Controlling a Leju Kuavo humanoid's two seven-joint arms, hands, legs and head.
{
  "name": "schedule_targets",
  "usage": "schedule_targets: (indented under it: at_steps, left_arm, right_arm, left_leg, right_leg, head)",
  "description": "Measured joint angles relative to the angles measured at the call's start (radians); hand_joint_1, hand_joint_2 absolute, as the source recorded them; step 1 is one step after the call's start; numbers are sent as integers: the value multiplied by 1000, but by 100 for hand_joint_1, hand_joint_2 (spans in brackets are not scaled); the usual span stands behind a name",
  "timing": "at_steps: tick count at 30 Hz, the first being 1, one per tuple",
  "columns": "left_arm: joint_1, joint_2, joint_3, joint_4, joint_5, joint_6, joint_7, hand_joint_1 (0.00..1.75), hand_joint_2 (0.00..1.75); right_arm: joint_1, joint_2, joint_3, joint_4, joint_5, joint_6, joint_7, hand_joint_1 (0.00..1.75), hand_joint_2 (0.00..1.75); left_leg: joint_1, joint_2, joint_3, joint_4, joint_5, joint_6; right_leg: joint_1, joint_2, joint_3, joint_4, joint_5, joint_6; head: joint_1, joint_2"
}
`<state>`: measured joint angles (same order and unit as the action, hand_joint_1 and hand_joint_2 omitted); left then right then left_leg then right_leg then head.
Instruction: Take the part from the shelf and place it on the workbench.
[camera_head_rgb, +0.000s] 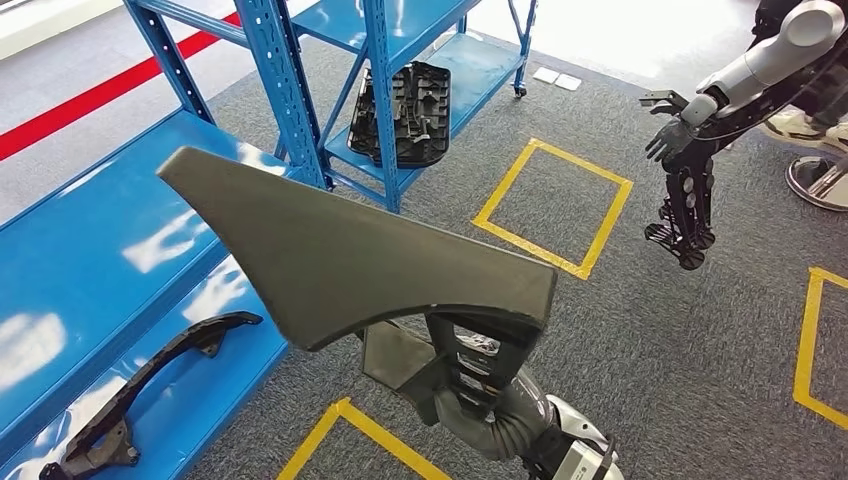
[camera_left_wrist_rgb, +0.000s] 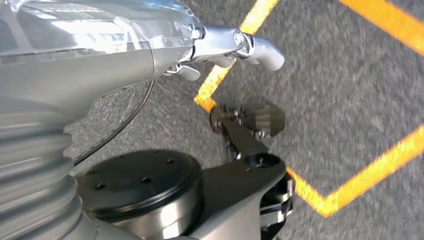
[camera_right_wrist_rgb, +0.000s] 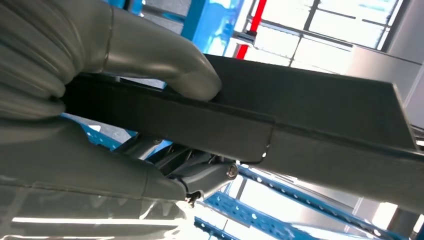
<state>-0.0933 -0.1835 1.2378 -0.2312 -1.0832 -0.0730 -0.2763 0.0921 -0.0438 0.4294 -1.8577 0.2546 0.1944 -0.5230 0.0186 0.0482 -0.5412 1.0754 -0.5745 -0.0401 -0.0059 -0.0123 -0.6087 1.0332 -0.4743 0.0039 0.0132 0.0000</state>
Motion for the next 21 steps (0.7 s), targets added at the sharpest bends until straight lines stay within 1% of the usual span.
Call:
schedule_targets:
  at_steps: [1, 2, 3, 4, 5, 6, 7, 8, 9, 10, 11, 12, 13, 14, 15, 16, 17, 18, 19, 20, 21]
  left_arm:
    - [0, 0, 0, 0, -1, 0, 5, 0, 175]
    - [1, 0, 0, 0, -3, 1, 10, 0, 175]
    - [3, 0, 0, 0, -4, 3, 18, 0, 175]
    - [5, 0, 0, 0, -6, 5, 27, 0, 175]
    - [7, 0, 0, 0, -8, 9, 38, 0, 175]
    - [7, 0, 0, 0, -10, 13, 50, 0, 175]
    - [8, 1, 0, 0, -12, 18, 61, 0, 175]
    - [8, 1, 0, 0, -13, 23, 72, 0, 175]
    - [9, 2, 0, 0, -14, 27, 83, 0, 175]
    - [10, 2, 0, 0, -14, 30, 94, 0, 175]
    - [11, 3, 0, 0, -14, 34, 103, 0, 175]
    - [13, 4, 0, 0, -13, 37, 111, 0, 175]
    - [14, 5, 0, 0, -13, 40, 116, 0, 175]
    - [13, 7, 0, -1, -12, 43, 119, 0, 175]
    - [13, 9, 1, -1, -11, 47, 120, 0, 175]
    - [13, 11, 2, -2, -10, 50, 121, 0, 175]
    - [14, 14, 3, -3, -9, 52, 122, 0, 175]
    - [16, 17, 4, -4, -8, 54, 123, 0, 175]
    - [17, 19, 6, -6, -8, 55, 123, 0, 175]
    - [18, 22, 7, -7, -8, 55, 121, 0, 175]
    - [17, 23, 7, -8, -8, 56, 119, 0, 175]
  right_arm:
    - [0, 0, 0, 0, 0, 1, 0, 175, 175]
    - [1, 0, 0, -1, -1, 1, -1, 175, 175]
    - [2, 0, -1, 0, -1, 2, -1, 175, 175]
    - [4, 0, -1, 0, -1, 2, -1, 175, 175]
    - [5, 0, -1, 0, -1, 3, -1, 175, 175]
    - [7, 0, -1, 0, -1, 3, -1, 175, 175]
    - [9, 0, -1, -1, -1, 3, -1, 175, 175]
    - [11, 0, -1, -1, -1, 3, -1, 175, 175]
    - [12, 0, -1, -1, -1, 4, -2, 175, 175]
    - [14, 0, -2, -2, -2, 5, -2, 175, 175]
    - [16, 0, -2, -4, -2, 6, -2, 175, 175]
    - [18, 0, -2, -5, -3, 6, -2, 175, 175]
    - [20, 0, -2, -6, -3, 7, -2, 175, 175]
    - [20, 0, -2, -6, -4, 8, -4, 175, 175]
    - [19, 0, -2, -6, -5, 9, -7, 175, 175]
    - [17, 1, -2, -6, -7, 11, -10, 175, 175]
    - [15, 2, -3, -6, -9, 11, -15, 175, 175]
    - [15, 3, -3, -6, -11, 12, -20, 175, 175]
    - [15, 5, -4, -6, -12, 12, -25, 175, 175]
    - [15, 6, -4, -5, -13, 12, -30, 175, 175]
    - [14, 6, -6, -5, -14, 12, -34, 175, 175]
  left_leg:
    - [0, -18, -23, 54, -30, -1]
    - [-1, -33, -57, 125, -63, -1]
    - [-2, -41, -92, 198, -90, 0]
    - [-3, -44, -118, 248, -101, 0]
    - [-2, -45, -127, 256, -89, 0]
    - [-2, -48, -116, 221, -57, 1]
    - [0, -58, -90, 153, -13, 1]
    - [2, -77, -62, 83, 20, 2]
    - [4, -96, -41, 28, 42, 3]
    - [5, -110, -29, -4, 50, 5]
    - [3, -116, -27, -12, 46, 8]
    - [1, -110, -26, -14, 48, 14]
    - [1, -101, -26, -16, 49, 20]
    - [2, -92, -24, -18, 50, 26]
    - [4, -83, -24, -20, 52, 31]
    - [5, -71, -23, -21, 52, 35]
    - [4, -61, -22, -21, 51, 38]
    - [3, -48, -22, -21, 50, 39]
    - [3, -36, -22, -21, 49, 40]
    - [3, -25, -21, -21, 47, 40]
    - [3, -16, -20, -21, 45, 40]
  right_leg:
    - [-1, 5, 3, -1, -1, -5]
    - [-1, 11, 5, -1, -2, -10]
    - [0, 18, 7, -1, -4, -12]
    - [1, 27, 9, 0, -5, -14]
    - [2, 37, 12, 0, -6, -14]
    - [1, 47, 14, 1, -8, -14]
    - [0, 58, 17, 3, -10, -11]
    - [0, 67, 18, 7, -13, -7]
    - [1, 77, 17, 11, -16, -3]
    - [1, 84, 14, 13, -16, 3]
    - [0, 92, 11, 14, -15, 8]
    - [-2, 99, 9, 12, -13, 12]
    - [-5, 101, 8, 12, -13, 17]
    - [-5, 93, 4, 20, -19, 20]
    - [-4, 79, -7, 44, -34, 24]
    - [-4, 62, -29, 89, -58, 26]
    - [-4, 46, -61, 152, -88, 28]
    - [-5, 38, -96, 220, -114, 29]
    - [-6, 33, -123, 270, -128, 30]
    - [-6, 31, -134, 288, -124, 31]
    - [-6, 28, -125, 265, -101, 31]
  head:
    - [0, 0]
    - [0, 0]
    - [-1, 0]
    - [-1, 0]
    - [-1, 0]
    - [-1, 0]
    - [-1, 0]
    - [-1, 0]
    - [0, 0]
    - [0, 0]
    - [0, 0]
    - [0, 0]
    - [0, 0]
    - [1, 0]
    - [2, 0]
    - [3, 0]
    - [4, 0]
    - [4, 0]
    - [4, 0]
    - [4, 0]
    - [3, 0]
